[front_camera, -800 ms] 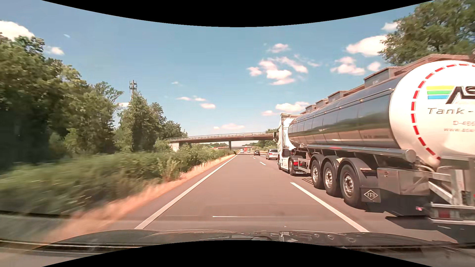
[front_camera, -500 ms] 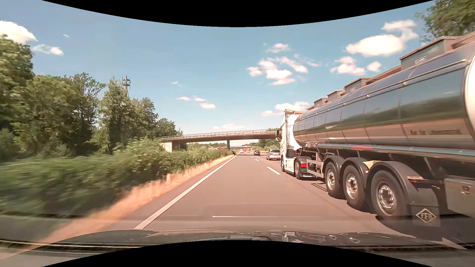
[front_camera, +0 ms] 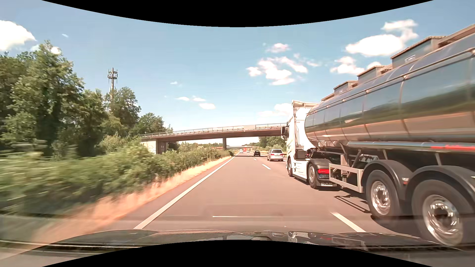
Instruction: Follow the waypoints while adhering to traffic rules and regulations
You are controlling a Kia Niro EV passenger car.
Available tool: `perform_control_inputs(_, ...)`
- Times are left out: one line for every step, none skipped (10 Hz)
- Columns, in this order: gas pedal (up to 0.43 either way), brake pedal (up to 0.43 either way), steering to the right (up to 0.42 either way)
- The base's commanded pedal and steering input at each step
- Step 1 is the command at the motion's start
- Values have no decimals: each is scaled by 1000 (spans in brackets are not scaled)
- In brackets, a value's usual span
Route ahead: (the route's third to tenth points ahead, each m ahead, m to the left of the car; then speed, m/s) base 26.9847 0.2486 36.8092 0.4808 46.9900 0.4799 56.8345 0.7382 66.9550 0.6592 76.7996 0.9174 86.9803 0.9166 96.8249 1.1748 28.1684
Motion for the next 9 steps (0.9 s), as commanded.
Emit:
perform_control_inputs(110, 0, -2)
perform_control_inputs(110, 0, -2)
perform_control_inputs(110, 0, -2)
perform_control_inputs(110, 0, -2)
perform_control_inputs(110, 0, -2)
perform_control_inputs(110, 0, -2)
perform_control_inputs(110, 0, -2)
perform_control_inputs(110, 0, -2)
perform_control_inputs(98, 0, -2)
